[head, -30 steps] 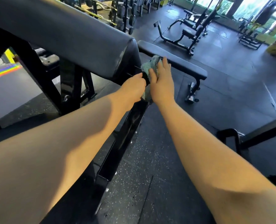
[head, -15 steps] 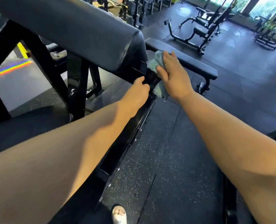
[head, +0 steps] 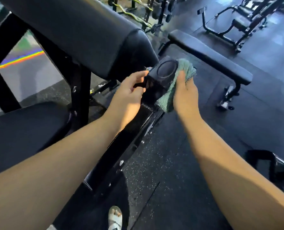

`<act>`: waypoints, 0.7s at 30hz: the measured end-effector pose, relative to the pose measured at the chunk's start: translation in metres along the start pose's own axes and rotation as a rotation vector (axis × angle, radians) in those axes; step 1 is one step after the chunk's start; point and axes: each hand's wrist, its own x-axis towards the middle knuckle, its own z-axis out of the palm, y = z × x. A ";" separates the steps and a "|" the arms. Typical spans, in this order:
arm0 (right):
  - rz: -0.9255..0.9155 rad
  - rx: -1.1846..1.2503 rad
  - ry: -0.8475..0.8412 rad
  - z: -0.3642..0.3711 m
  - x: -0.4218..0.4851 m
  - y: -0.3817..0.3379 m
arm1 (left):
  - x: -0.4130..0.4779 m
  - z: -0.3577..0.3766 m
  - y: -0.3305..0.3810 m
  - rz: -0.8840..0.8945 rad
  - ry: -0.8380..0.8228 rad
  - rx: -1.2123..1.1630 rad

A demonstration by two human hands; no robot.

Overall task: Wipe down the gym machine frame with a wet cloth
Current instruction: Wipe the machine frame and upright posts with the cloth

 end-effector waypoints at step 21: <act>-0.976 -0.953 -0.235 -0.001 -0.002 -0.003 | -0.006 -0.010 -0.025 -0.312 -0.063 0.142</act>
